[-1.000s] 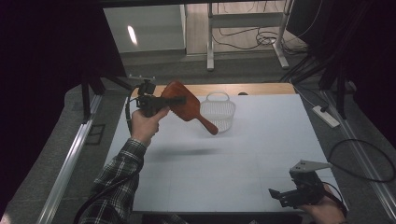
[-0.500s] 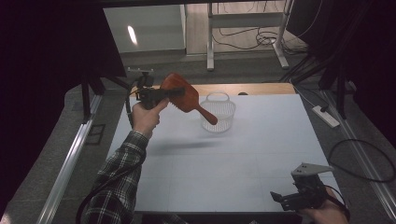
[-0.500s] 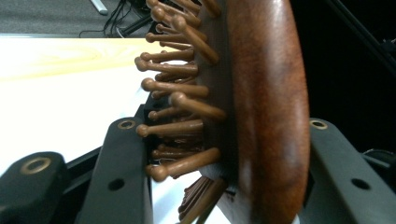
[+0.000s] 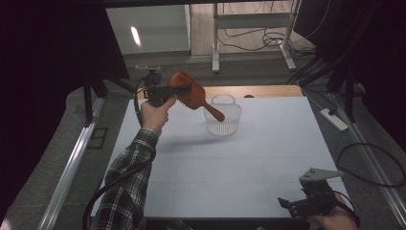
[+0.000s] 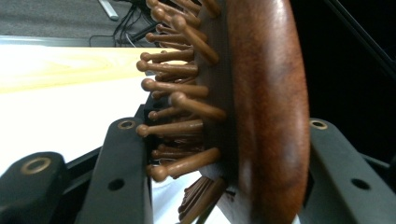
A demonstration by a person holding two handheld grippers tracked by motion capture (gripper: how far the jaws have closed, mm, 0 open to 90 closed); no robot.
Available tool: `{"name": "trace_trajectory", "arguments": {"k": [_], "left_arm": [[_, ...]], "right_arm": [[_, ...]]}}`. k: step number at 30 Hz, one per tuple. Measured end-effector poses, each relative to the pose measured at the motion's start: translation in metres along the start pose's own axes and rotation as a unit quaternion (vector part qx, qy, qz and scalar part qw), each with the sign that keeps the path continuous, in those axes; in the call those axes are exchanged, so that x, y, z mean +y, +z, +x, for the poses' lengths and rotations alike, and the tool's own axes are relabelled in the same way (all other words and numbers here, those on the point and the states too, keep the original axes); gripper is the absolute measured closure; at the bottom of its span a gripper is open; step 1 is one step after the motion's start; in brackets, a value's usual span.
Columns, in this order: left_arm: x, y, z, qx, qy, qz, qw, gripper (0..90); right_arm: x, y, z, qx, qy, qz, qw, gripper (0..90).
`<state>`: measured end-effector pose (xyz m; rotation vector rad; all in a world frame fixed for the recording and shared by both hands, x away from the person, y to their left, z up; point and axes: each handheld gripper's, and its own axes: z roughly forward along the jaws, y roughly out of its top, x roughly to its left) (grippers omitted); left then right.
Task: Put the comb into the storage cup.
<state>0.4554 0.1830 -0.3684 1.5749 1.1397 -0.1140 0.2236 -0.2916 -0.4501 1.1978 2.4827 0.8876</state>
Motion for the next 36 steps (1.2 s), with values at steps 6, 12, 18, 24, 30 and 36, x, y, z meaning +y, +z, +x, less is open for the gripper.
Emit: {"name": "trace_trajectory", "arguments": {"k": [6,12,18,24,30,36], "left_arm": [[0.003,0.008,0.000,0.006,-0.004,-0.005,1.0000,55.7],[0.002,0.015,0.002,0.012,-0.008,-0.008,0.9999,55.8],[-0.001,0.024,0.004,0.014,-0.010,-0.006,0.9998,55.7],[-0.003,0.034,0.003,0.017,-0.008,-0.003,0.9998,55.7],[-0.006,0.043,0.003,0.020,-0.010,-0.001,0.9997,55.7],[-0.009,0.052,0.003,0.024,-0.011,0.000,0.9996,55.7]], "right_arm": [[0.000,0.000,0.000,0.002,0.001,-0.001,1.0000,0.5],[0.000,0.000,0.000,0.003,0.000,0.000,1.0000,0.6],[0.000,0.000,0.001,0.003,-0.001,0.002,1.0000,1.0],[0.000,0.000,0.001,0.002,-0.002,0.004,1.0000,1.4],[0.000,0.001,0.001,0.002,-0.003,0.004,1.0000,1.4],[-0.001,0.000,0.001,0.003,-0.002,0.003,1.0000,1.5]]}}
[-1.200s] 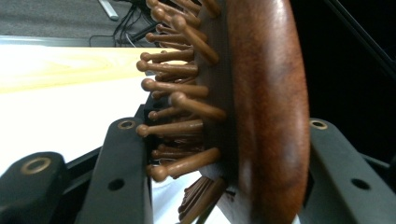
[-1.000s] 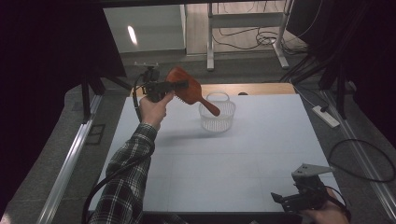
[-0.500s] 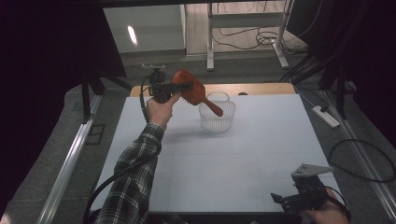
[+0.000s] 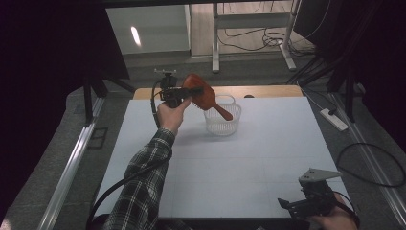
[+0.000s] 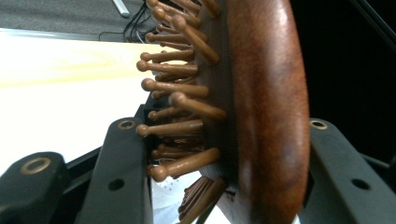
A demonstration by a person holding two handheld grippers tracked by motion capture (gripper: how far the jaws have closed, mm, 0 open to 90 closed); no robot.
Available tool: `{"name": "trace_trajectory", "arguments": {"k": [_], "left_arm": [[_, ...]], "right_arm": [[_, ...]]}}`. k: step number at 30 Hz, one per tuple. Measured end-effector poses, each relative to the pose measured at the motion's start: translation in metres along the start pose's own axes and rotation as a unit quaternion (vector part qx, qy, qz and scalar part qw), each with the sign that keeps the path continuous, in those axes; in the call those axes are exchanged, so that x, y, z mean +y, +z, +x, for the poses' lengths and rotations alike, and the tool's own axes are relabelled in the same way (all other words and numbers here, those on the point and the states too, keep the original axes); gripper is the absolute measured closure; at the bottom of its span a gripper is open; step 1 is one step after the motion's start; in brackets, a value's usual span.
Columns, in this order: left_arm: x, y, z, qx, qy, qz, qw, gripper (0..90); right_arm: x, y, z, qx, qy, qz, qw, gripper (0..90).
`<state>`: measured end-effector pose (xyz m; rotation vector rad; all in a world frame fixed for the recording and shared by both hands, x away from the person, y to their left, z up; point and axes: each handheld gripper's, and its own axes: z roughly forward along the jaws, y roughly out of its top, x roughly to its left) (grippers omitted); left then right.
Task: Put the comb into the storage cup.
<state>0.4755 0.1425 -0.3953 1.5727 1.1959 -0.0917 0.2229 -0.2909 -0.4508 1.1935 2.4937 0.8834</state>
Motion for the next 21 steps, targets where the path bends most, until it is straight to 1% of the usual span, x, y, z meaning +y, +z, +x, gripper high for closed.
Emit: {"name": "trace_trajectory", "arguments": {"k": [2,7,16,18,21], "left_arm": [[-0.001,0.004,-0.001,0.002,-0.002,-0.001,1.0000,55.7],[-0.003,0.012,-0.002,0.006,0.000,0.004,1.0000,55.5],[-0.008,0.026,-0.003,0.008,-0.005,0.008,0.9999,55.3],[-0.009,0.030,-0.003,0.011,-0.007,0.009,0.9999,55.2],[-0.012,0.036,-0.004,0.022,-0.005,0.010,0.9997,55.2]], "right_arm": [[0.000,0.000,0.000,0.000,0.000,0.001,1.0000,1.5],[0.000,0.000,0.000,0.000,-0.001,0.000,1.0000,1.6],[0.000,0.000,0.000,0.001,-0.002,0.001,1.0000,1.7],[0.000,0.000,0.000,0.002,-0.003,0.000,1.0000,1.7],[0.000,0.000,0.000,0.002,-0.004,0.000,1.0000,1.8]]}}
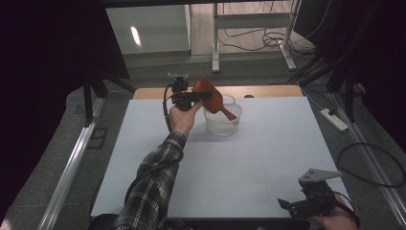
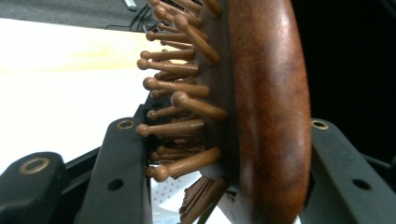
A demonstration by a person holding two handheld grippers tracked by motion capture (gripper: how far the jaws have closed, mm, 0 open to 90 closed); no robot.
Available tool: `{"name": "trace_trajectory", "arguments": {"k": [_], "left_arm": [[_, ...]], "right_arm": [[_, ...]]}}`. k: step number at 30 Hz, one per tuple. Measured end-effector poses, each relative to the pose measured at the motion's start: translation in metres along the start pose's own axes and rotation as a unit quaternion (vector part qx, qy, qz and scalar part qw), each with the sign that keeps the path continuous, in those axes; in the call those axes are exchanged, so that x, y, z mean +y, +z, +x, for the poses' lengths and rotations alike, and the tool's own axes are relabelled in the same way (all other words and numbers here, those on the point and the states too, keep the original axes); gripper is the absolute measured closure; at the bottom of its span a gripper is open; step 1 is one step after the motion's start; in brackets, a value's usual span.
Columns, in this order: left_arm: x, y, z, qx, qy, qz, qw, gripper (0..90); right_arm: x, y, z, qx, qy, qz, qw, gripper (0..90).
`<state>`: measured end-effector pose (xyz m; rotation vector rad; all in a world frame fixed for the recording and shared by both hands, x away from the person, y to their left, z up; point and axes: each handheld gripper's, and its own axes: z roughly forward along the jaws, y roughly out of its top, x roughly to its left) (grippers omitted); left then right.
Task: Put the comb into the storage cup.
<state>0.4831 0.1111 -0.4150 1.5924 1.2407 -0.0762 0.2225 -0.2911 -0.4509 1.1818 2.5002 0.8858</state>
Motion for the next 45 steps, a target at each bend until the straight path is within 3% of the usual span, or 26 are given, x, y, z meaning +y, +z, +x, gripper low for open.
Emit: {"name": "trace_trajectory", "arguments": {"k": [21,25,27,28,33,37,45], "left_arm": [[-0.012,0.004,0.005,0.013,-0.011,-0.009,0.9998,53.4],[-0.015,0.007,0.009,0.021,-0.012,0.010,0.9997,52.5],[-0.019,0.008,0.011,0.021,-0.015,0.005,0.9997,52.2],[-0.021,0.009,0.015,0.013,-0.027,0.003,0.9996,52.0],[-0.021,0.010,0.014,0.016,-0.024,0.001,0.9996,50.4],[-0.022,0.009,0.015,0.028,-0.025,0.000,0.9993,46.1],[-0.024,0.007,0.024,0.026,-0.040,0.000,0.9989,38.9]], "right_arm": [[0.000,0.001,0.001,0.000,-0.005,0.004,1.0000,2.6],[0.000,0.001,0.001,0.000,-0.007,0.005,1.0000,2.7],[0.000,0.001,0.001,0.000,-0.007,0.004,1.0000,2.7],[0.000,0.001,0.001,0.000,-0.007,0.004,1.0000,2.8],[0.000,0.001,0.001,0.000,-0.007,0.005,1.0000,2.8],[0.000,0.001,0.001,0.000,-0.008,0.005,1.0000,2.8],[0.001,0.001,0.002,0.000,-0.009,0.006,0.9999,2.8]]}}
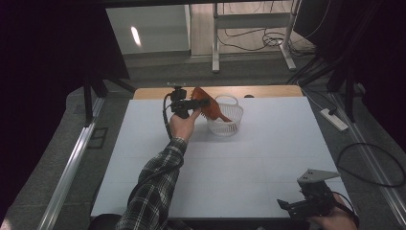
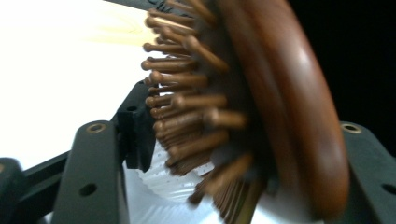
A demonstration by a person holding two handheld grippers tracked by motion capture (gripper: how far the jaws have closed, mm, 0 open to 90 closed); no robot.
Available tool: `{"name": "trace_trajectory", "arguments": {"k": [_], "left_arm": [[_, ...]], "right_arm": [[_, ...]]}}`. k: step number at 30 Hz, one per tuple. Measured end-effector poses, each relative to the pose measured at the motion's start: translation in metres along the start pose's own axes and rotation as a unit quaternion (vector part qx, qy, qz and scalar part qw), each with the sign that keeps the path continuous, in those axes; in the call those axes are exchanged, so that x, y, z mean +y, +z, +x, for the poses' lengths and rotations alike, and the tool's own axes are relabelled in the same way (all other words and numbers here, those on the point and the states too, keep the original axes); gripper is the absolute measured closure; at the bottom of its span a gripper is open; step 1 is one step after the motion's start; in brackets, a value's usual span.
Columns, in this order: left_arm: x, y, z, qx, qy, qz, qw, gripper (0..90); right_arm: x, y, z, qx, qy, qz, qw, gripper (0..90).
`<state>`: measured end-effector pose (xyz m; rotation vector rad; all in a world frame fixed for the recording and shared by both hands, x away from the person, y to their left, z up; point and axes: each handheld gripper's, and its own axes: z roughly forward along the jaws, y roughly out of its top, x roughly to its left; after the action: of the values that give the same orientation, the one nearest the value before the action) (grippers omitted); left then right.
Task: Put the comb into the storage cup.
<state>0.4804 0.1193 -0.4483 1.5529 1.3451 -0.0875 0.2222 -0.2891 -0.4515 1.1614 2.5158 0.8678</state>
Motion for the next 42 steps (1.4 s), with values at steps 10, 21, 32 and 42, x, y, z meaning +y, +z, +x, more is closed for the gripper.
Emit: {"name": "trace_trajectory", "arguments": {"k": [10,21,32,42], "left_arm": [[0.001,0.002,-0.003,-0.003,0.014,0.004,0.9999,27.5],[0.003,0.001,-0.005,-0.001,0.048,0.018,0.9987,19.3],[0.008,-0.011,-0.008,-0.002,0.103,0.035,0.9940,10.4],[0.010,-0.019,-0.010,0.001,0.151,0.038,0.9878,5.1]], "right_arm": [[0.000,0.000,0.000,0.000,-0.001,0.000,1.0000,2.8],[0.000,0.000,0.000,0.000,-0.001,0.000,1.0000,2.8],[0.000,0.000,0.000,0.000,-0.001,0.002,1.0000,2.8],[0.000,0.001,0.001,0.000,-0.002,0.002,1.0000,2.8]]}}
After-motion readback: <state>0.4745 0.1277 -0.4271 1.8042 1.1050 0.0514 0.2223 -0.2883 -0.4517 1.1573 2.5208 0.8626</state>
